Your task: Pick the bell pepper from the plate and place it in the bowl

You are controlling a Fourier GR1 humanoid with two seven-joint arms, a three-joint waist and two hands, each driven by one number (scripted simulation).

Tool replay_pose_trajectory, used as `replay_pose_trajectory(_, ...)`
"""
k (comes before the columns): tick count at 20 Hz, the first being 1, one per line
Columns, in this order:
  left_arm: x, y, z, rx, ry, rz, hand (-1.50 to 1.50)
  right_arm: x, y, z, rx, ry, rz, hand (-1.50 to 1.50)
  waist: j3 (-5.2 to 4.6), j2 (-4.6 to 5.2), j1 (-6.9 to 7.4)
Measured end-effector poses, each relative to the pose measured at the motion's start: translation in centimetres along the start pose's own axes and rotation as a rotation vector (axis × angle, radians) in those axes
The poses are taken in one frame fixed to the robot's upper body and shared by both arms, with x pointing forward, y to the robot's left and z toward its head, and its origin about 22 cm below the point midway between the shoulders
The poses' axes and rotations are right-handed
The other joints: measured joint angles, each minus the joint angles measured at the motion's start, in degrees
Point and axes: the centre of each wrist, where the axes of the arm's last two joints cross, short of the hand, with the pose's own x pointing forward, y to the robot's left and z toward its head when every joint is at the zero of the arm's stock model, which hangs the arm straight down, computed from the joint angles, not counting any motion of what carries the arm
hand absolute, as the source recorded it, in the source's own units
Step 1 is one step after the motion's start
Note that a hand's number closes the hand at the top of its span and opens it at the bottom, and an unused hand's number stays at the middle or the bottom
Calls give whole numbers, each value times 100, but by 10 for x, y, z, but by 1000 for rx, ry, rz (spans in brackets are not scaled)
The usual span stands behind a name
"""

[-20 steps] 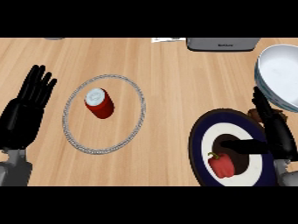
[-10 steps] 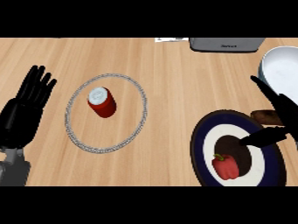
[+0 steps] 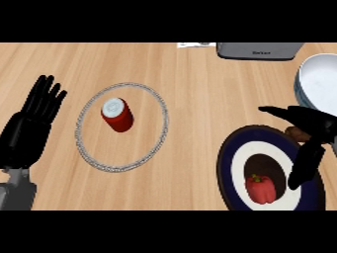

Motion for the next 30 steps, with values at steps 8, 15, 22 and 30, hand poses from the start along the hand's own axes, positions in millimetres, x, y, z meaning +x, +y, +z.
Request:
replay_pose_trajectory(8, -1, 6, 3, 26, -1, -3, 0, 48, 6, 2, 86, -10, -26, -150, 16, -17, -146)
replay_pose_trajectory(15, 1, 7, 5, 36, -1, -1, 0, 36, 27, 7, 111, -6, -48, -150, 22, -19, -190)
replay_pose_trajectory(22, 7, 6, 4, 35, 1, 4, 0, 27, 59, 11, 30, 12, -7, -150, 24, -19, -199)
replay_pose_trajectory(30, 3, 6, 2, 34, -1, 3, 0, 19, 88, 5, -32, 0, 0, -150, 25, -15, -194)
